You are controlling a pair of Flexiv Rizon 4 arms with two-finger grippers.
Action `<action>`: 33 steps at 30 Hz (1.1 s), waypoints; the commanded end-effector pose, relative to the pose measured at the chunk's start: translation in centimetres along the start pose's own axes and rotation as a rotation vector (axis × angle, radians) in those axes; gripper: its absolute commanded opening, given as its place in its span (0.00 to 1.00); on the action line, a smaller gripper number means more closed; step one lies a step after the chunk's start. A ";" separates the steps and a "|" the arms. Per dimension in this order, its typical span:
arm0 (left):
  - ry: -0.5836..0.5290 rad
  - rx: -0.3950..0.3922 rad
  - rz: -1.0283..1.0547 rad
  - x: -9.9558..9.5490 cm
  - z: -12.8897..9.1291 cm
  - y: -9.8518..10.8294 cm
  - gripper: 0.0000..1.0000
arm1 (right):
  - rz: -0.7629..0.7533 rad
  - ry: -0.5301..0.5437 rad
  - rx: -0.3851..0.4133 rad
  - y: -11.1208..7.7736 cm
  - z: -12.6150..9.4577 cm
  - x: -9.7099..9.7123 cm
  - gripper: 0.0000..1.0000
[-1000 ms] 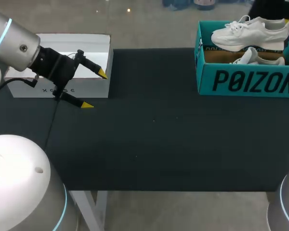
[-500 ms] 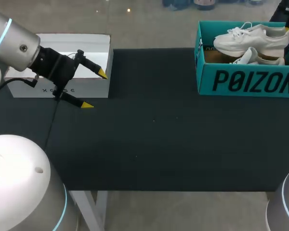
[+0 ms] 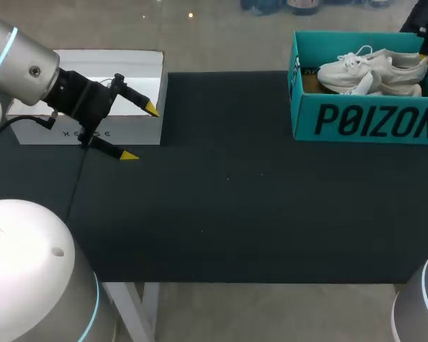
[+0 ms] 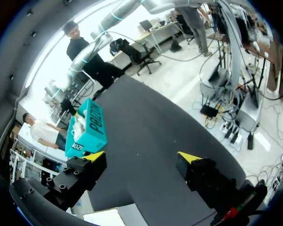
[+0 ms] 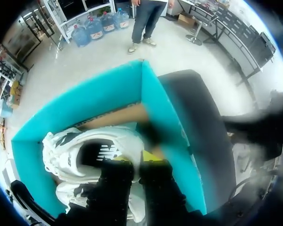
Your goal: Take the shoe out of the shoebox, open the shoe tongue, remove and reinsert the insole, then place the shoe into the shoebox
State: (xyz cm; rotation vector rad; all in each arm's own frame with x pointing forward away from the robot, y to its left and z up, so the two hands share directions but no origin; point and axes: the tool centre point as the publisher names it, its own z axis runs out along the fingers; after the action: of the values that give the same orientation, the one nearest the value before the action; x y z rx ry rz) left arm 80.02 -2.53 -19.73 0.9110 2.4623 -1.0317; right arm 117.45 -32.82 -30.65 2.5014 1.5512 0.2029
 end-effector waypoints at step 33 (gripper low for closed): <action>0.003 -0.004 0.000 0.0 0.0 -0.1 1.00 | 0.007 0.043 -0.024 -1.5 2.3 -0.5 1.00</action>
State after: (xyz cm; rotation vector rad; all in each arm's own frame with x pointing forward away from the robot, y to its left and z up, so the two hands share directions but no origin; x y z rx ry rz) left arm 80.02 -2.53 -19.73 0.9110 2.4623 -1.0317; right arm 117.44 -32.92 -33.94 2.5065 1.5561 0.2600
